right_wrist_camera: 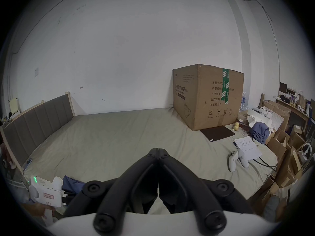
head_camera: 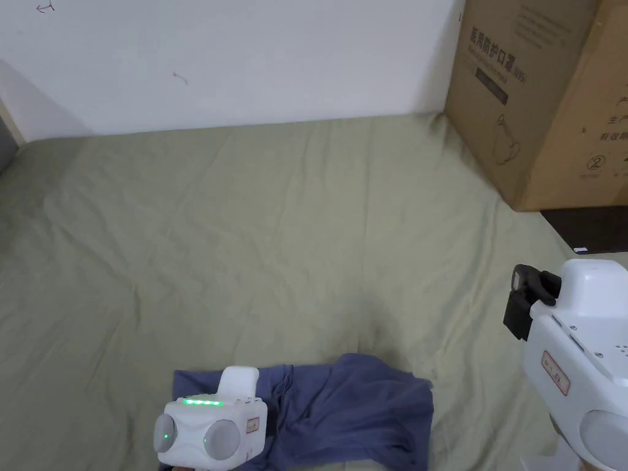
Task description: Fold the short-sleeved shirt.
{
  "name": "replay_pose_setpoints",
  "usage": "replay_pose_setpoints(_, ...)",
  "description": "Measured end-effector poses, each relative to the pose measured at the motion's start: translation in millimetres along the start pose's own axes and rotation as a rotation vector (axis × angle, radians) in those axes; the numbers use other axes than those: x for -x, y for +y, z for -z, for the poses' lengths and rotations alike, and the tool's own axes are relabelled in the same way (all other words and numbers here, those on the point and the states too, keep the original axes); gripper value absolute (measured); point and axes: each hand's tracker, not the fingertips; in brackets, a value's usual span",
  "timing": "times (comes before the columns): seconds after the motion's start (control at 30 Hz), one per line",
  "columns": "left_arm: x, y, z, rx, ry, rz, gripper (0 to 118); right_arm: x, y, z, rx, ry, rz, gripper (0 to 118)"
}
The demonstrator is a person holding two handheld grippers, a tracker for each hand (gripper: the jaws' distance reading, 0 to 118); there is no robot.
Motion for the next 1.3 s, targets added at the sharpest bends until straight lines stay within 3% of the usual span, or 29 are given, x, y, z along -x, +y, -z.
replay_pose_setpoints(0.27,-12.0,6.9,1.0,0.000,-0.070,-0.004,0,-3.8,-0.1,-1.2,0.005,-0.011,-0.001,0)
replay_pose_setpoints(0.5,44.2,29.3,-60.3,-0.105,-0.263,-0.163,0,5.0,6.3,-1.4,-0.010,0.002,-0.014,0)
replay_pose_setpoints(0.67,114.6,32.7,-83.9,-0.106,-0.349,-0.369,1,15.9,6.7,4.5,-0.008,0.020,-0.012,0)
replay_pose_setpoints(0.7,126.5,31.5,-85.8,-0.101,-0.334,-0.396,6,18.8,6.3,5.8,-0.006,0.024,-0.014,0)
replay_pose_setpoints(0.73,133.3,30.4,-86.2,-0.096,-0.330,-0.424,27,21.5,5.9,7.1,-0.004,0.027,-0.015,0)
replay_pose_setpoints(0.83,159.3,22.2,-77.2,-0.032,-0.321,-0.512,110,30.1,4.6,11.6,0.006,0.041,-0.024,0)
replay_pose_setpoints(0.87,166.5,18.4,-72.0,-0.027,-0.321,-0.533,115,33.4,4.3,12.9,0.008,0.047,-0.027,0)
replay_pose_setpoints(1.1,185.8,0.9,-29.5,0.068,-0.280,-0.570,109,47.0,3.5,21.7,0.032,0.071,-0.035,0)
replay_pose_setpoints(1.17,182.8,-2.0,-19.3,0.093,-0.266,-0.548,88,47.8,2.0,22.4,0.033,0.072,-0.040,0)
replay_pose_setpoints(1.27,167.8,-3.1,-21.5,0.071,-0.206,-0.425,70,47.7,-1.0,24.1,0.041,0.067,-0.038,0)
replay_pose_setpoints(1.3,165.3,-3.0,-22.0,0.067,-0.203,-0.408,58,46.6,-2.0,24.6,0.044,0.066,-0.036,0)
